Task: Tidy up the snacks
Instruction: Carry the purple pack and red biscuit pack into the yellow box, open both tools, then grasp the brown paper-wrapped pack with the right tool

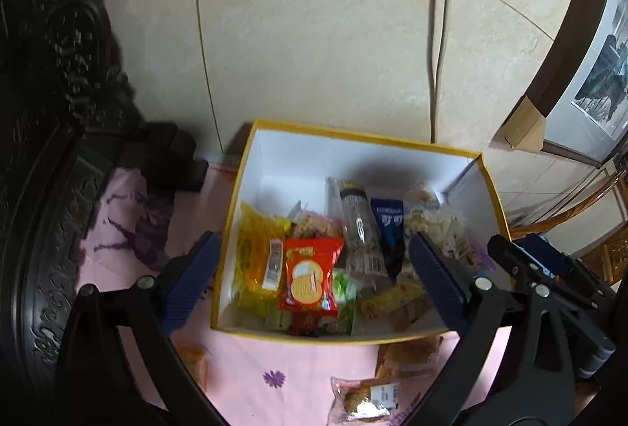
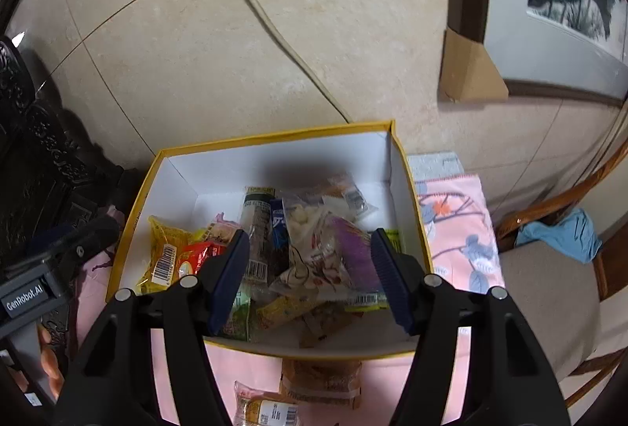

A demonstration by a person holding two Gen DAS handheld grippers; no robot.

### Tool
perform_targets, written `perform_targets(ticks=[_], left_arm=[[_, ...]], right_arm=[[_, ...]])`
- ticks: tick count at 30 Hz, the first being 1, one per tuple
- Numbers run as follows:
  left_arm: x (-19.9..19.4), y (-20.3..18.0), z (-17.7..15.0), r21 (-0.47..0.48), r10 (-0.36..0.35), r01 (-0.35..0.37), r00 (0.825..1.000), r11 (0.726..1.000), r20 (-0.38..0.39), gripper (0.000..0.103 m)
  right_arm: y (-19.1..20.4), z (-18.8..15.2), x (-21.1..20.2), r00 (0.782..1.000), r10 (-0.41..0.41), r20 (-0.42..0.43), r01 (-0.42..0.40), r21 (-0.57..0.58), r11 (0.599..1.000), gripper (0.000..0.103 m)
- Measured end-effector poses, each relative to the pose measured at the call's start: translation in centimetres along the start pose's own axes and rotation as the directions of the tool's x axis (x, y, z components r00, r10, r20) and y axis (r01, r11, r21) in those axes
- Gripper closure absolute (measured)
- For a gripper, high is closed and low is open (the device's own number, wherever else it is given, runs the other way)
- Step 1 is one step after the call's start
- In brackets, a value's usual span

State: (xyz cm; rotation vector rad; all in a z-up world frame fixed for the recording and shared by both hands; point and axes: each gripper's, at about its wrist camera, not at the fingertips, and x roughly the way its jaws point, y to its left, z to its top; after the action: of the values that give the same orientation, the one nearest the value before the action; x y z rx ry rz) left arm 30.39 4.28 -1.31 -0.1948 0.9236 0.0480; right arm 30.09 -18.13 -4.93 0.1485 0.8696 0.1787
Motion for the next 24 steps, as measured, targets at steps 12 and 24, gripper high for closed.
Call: perform_targets(ticks=[12,24], left_arm=[[-2.6,1.1,-3.9,-0.065,-0.066,0.065,0.998,0.996,-0.009,0.005],[-3.9,2.4,-10.7,-0.078,-0.069,0.063,0.995,0.995,-0.078,0.005]], right_arm=[[-1.2,-5.2,-2.4,0.996,0.072,-0.048,-0.073,-0.031,0.997,0.038],[0.8,-12.6,-0.9,0.977,0.159,-0.139,-0.201,-0.374,0.905,0.038]])
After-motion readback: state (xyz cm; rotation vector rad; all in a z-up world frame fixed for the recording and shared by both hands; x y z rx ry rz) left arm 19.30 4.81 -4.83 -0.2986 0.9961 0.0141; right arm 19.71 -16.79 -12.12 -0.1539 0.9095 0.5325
